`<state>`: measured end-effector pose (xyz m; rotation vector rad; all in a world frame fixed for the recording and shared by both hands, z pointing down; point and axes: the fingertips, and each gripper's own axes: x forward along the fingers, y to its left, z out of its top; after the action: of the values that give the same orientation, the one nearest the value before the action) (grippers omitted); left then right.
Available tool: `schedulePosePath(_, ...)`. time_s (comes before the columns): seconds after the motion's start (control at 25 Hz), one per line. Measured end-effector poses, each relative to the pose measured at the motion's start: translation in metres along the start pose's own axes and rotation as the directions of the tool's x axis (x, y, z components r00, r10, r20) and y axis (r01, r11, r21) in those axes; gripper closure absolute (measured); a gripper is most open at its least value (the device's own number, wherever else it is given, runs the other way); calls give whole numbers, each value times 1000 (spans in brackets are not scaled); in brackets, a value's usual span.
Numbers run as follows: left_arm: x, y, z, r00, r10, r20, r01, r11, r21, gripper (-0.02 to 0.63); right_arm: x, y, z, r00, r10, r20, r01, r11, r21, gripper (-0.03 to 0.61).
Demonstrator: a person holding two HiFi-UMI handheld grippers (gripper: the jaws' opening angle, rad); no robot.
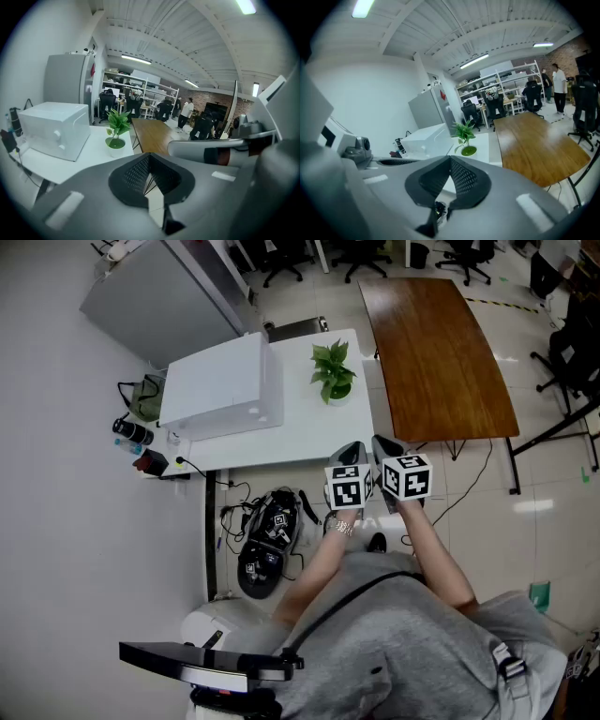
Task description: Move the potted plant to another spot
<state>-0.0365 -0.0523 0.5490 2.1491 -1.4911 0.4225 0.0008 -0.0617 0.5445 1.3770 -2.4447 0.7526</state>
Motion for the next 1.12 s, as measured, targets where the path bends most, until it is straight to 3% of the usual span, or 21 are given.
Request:
schedulePosePath(0.2,11,20,-16,998,25,-51,-28,998,-54,598,13,11,-18,999,40,-33,-41,999,-12,578)
schedulePosePath(0.4,58,47,9,999,2,-36,-5,998,-59,598,68,-1,-1,998,58,-40,-59,998,-24,578)
schedulePosePath(0.72,115,106,55,1000,1,-16,-3,996,-93,598,145,-3,47,999,40,3,-40,988,-148,573)
schedulePosePath(0.8,124,113,60,1000,0,-19,-2,995,-100,598,155,-13,48,1000,-2,8,3,988,-151,508)
schedulePosePath(0.88,130,117,63,1000,-2,-28,-1,995,-102,598,161,-30,50,999,-44,27,47,992,-119,369)
schedulePosePath(1.0,140,129,72,999,15,-31,-18,993,-113,598,180,-60,51,996,-76,39,79,993,-87,213)
schedulePosePath(1.12,141,150,79,998,51,-30,-55,987,-150,598,210,-83,12,994,-78,-72,67,987,-145,87)
